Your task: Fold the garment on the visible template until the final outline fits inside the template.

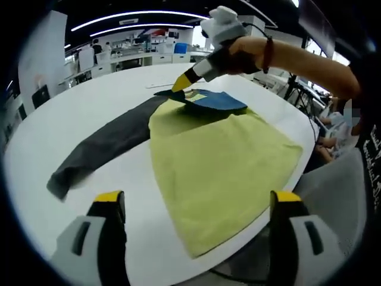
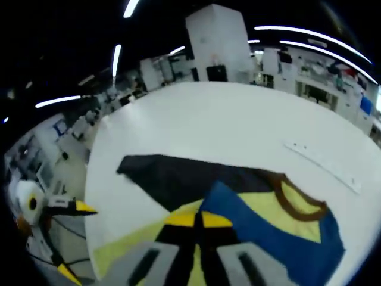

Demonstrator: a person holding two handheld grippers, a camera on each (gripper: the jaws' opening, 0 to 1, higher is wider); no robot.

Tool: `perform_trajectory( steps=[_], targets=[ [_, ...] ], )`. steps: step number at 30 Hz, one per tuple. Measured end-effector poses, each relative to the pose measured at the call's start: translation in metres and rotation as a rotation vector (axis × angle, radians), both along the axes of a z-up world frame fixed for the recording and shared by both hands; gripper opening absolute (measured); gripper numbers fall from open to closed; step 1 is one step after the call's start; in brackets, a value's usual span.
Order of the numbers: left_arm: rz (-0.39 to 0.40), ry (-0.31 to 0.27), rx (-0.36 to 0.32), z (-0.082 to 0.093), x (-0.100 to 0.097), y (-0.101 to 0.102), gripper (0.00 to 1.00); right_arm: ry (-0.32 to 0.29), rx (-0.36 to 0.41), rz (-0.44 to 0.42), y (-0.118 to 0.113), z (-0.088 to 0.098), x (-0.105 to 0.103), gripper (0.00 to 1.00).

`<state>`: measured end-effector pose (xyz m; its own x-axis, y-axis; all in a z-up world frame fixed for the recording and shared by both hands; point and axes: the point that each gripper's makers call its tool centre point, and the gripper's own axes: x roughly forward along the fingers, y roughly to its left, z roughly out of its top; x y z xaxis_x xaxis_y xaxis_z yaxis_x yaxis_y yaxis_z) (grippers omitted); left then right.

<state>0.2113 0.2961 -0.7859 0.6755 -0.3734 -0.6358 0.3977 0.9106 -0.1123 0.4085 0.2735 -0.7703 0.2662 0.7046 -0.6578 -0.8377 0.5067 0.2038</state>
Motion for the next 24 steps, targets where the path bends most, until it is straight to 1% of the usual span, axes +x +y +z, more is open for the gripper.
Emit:
perform_trajectory(
  steps=[1, 3, 6, 9, 11, 13, 17, 20, 24],
  targets=[
    [0.001, 0.001, -0.001, 0.000, 0.000, 0.000, 0.99, 0.003, -0.002, 0.002, 0.000, -0.003, -0.006, 0.00],
    [0.002, 0.000, 0.001, 0.001, 0.000, 0.000, 0.99, 0.007, -0.009, 0.004, 0.002, -0.010, -0.010, 0.00],
    [0.006, 0.003, 0.000, 0.000, -0.002, 0.001, 0.99, 0.009, -0.016, -0.002, 0.004, -0.021, -0.011, 0.00],
    [0.008, 0.007, 0.000, 0.000, -0.004, 0.000, 0.99, 0.025, -0.022, -0.013, 0.007, -0.032, -0.014, 0.00],
    [0.009, 0.007, 0.000, 0.000, -0.005, 0.000, 0.99, 0.028, -0.031, -0.007, 0.009, -0.039, -0.017, 0.00],
    [0.012, 0.006, -0.001, 0.001, -0.005, 0.000, 0.99, 0.045, -0.039, -0.001, 0.011, -0.046, -0.020, 0.00],
    [0.016, 0.004, 0.000, 0.002, -0.005, 0.001, 0.99, 0.077, -0.051, 0.023, 0.012, -0.053, -0.032, 0.00],
    [0.024, -0.003, -0.003, 0.003, -0.005, 0.005, 0.99, 0.072, -0.056, 0.030, 0.009, -0.053, -0.032, 0.00],
    [0.034, -0.005, 0.003, 0.002, -0.004, 0.009, 0.99, 0.044, -0.058, 0.023, 0.002, -0.048, -0.025, 0.19]
  ],
)
